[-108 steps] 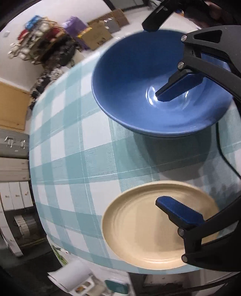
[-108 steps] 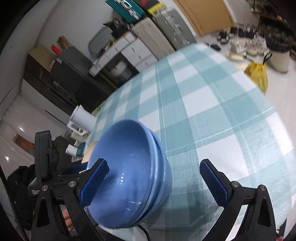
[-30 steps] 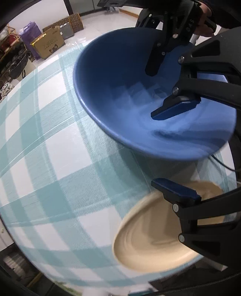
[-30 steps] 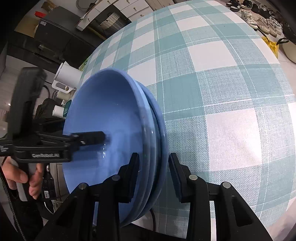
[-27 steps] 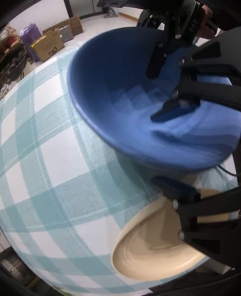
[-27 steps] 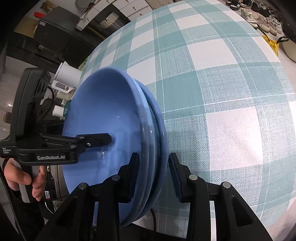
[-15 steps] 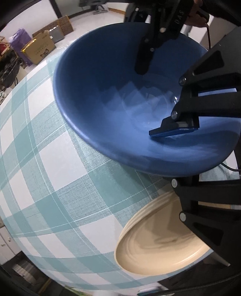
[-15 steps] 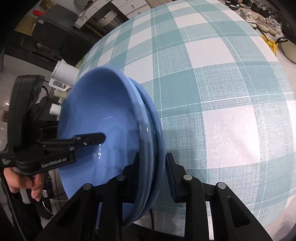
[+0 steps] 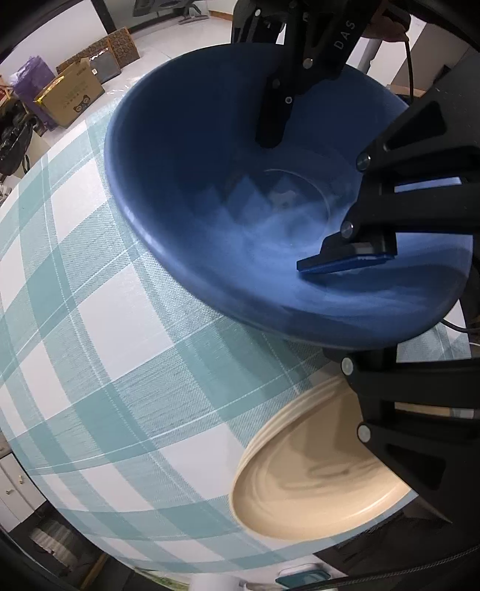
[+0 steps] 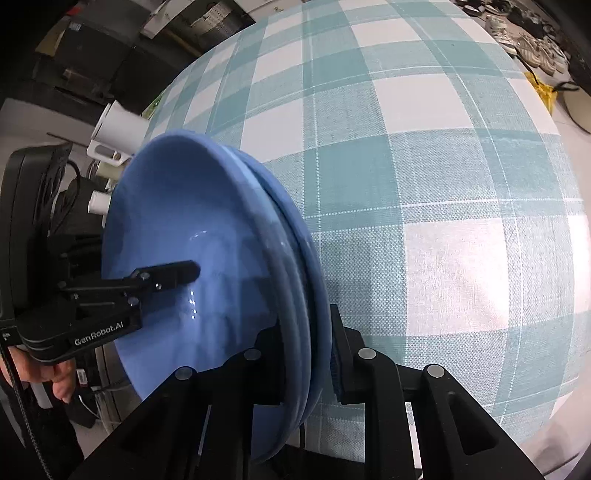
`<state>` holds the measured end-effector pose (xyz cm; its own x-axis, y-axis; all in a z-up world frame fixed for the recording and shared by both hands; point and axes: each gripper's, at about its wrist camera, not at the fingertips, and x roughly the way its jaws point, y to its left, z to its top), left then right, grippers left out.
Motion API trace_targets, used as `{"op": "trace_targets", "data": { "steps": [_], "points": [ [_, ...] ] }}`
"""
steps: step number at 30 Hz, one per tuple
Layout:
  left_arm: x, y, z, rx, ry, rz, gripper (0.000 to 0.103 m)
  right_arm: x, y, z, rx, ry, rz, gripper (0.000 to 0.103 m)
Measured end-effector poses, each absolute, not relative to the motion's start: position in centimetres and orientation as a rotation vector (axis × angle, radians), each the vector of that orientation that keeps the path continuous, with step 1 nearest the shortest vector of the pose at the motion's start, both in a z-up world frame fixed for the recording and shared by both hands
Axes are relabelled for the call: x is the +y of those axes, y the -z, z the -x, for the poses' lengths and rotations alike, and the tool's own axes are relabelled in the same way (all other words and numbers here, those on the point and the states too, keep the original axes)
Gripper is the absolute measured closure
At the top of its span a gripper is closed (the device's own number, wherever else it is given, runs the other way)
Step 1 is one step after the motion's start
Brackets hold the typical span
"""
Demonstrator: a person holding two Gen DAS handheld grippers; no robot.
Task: Organize plates and bowls
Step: 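Lift and carry the stacked blue bowls with both grippers over the cream plates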
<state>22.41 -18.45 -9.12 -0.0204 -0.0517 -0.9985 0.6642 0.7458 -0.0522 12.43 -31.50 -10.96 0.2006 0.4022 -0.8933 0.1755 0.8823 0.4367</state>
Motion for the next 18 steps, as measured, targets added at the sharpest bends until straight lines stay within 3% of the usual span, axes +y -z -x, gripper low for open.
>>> {"op": "trace_targets", "data": {
  "steps": [18],
  "points": [
    [-17.5, 11.0, -23.2, 1.545, 0.616, -0.489, 0.073, -31.4, 11.7, -13.3, 1.369, -0.176, -0.54, 0.083]
  ]
}}
